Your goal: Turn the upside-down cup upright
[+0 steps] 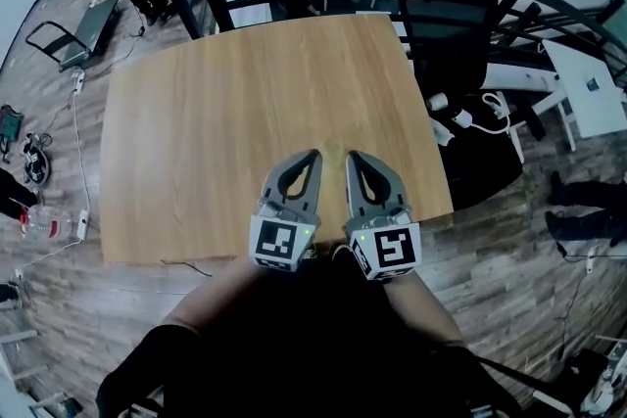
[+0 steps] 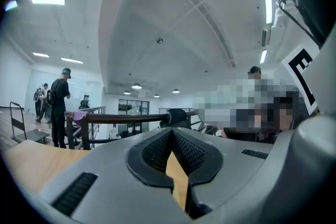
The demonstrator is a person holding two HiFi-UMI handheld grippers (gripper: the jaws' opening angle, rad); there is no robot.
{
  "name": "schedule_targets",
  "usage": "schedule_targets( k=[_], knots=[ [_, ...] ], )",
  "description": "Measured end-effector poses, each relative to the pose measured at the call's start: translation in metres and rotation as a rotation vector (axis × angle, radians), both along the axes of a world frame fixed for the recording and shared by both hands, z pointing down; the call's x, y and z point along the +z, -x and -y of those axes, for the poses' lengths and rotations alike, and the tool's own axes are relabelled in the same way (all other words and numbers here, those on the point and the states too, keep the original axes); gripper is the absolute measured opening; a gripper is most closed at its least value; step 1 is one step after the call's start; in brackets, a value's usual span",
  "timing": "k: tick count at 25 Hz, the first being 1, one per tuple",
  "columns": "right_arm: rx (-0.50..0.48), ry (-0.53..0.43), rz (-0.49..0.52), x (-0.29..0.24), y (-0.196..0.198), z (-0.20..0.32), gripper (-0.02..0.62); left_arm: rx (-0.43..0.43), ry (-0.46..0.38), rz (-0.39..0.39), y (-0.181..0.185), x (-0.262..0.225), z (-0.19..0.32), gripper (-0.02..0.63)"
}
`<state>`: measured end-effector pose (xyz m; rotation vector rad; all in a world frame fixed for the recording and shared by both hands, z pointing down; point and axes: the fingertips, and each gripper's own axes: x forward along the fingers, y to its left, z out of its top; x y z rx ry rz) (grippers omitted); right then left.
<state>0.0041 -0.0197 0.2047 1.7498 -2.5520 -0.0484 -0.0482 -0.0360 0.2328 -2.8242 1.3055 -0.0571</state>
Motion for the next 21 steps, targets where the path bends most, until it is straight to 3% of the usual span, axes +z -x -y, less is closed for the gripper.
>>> schedule_targets(
  k=[9,21],
  knots=[
    [-0.054,-0.063,0.009,-0.035,-0.022,-0.044,0.014,-0.089,-0.017,0.015,-0.016,-0.027,-0.047,0.008],
    [-0.067,-0.038,0.044,-0.025,-0.046,-0.08,0.014,-0.143,-0.027,0.015,-0.034,-0.028,-0.088,0.008]
  ],
)
